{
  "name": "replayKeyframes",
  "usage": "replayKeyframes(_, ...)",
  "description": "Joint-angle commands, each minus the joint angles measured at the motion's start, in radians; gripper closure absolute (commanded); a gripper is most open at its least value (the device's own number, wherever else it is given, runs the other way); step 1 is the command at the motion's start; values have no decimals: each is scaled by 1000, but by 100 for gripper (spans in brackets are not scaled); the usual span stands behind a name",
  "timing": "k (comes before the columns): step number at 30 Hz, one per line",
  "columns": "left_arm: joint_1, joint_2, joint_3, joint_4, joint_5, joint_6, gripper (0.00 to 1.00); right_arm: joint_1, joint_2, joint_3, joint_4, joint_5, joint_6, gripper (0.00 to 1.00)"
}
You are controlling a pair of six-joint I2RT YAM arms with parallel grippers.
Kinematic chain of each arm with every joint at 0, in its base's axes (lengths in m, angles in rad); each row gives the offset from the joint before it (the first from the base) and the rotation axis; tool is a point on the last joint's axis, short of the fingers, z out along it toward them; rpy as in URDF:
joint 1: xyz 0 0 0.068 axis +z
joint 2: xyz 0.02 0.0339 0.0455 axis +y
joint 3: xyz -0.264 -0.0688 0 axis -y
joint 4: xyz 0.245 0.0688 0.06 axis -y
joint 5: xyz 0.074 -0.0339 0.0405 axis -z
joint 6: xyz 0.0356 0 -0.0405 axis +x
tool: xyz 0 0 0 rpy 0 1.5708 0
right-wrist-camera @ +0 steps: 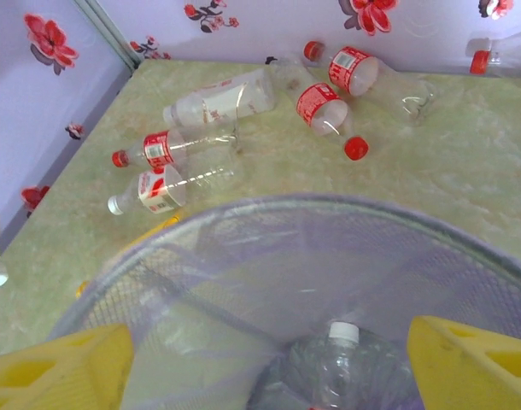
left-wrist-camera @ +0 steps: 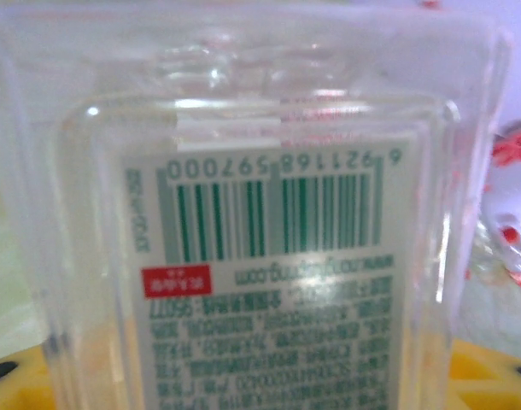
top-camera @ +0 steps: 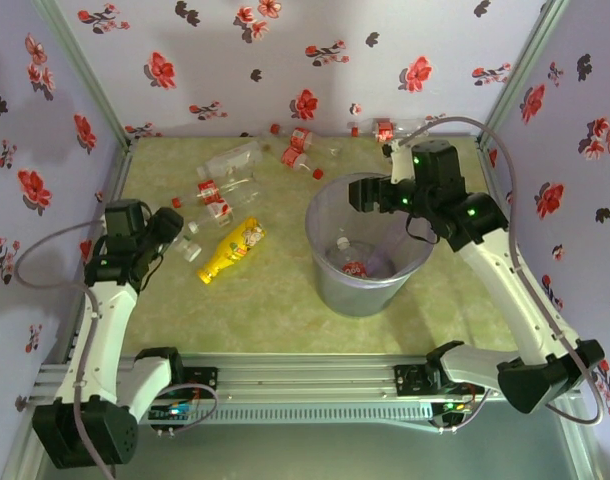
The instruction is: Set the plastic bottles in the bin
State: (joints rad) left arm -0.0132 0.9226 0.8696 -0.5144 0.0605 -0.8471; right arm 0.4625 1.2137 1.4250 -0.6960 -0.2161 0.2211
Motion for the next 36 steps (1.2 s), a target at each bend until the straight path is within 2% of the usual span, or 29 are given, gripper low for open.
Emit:
replayKeyframes(1,-83,-2,65,91,55,116,100,42,40,62,62,12,68,16)
replayKeyframes(8,-300,51,68,314,76,197,100,154,143,148,156,-5,126,16)
replayKeyframes(14,-431,85,47,478,122,288,100,229,220,197,211,-29,179,15)
replayKeyframes(18,-498,100,56,507,163,394,100,269,272,229,254,-42,213,12)
replayKeyframes(25,-559,122,71,483,182,510,100,283,343,262,322,-94,287,11)
replayKeyframes(31,-565,149,94,501,222,516,100,291,380,262,367,-212,314,10)
replayKeyframes(36,-565,172,130,495,232,510,100,291,389,256,353,-213,308,10)
